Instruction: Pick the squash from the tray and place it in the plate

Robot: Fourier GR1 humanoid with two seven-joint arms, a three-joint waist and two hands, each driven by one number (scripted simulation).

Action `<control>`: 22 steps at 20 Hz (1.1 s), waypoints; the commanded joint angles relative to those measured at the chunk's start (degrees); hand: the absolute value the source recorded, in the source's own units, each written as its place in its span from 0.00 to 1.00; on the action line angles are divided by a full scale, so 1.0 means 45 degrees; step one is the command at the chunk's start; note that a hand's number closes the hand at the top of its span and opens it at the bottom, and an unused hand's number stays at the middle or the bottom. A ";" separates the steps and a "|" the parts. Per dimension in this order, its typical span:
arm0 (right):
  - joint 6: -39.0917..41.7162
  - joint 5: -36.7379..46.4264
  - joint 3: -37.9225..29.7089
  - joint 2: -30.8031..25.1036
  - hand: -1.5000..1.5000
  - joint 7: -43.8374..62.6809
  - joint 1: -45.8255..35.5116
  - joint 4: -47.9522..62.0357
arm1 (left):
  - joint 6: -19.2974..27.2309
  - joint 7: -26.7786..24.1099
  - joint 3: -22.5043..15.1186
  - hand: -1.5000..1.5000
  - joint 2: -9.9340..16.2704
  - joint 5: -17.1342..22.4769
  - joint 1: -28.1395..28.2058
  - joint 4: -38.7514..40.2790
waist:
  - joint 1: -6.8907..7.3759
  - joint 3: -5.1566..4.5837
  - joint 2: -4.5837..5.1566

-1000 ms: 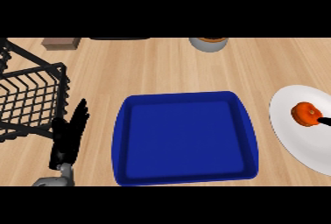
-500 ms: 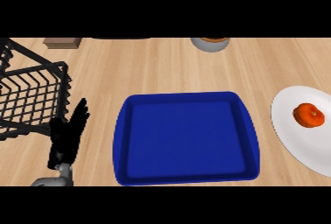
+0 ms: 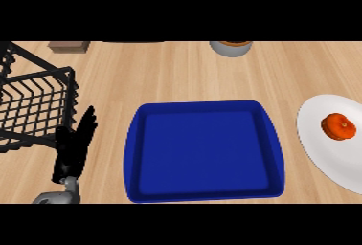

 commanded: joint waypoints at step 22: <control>-0.2019 0.0527 0.0550 -0.1683 0.00 -0.2164 -0.0613 0.4855 | -0.0107 -0.0754 -0.0293 0.50 -0.0421 -0.0405 0.0357 0.0097 | 0.0159 0.0036 0.0073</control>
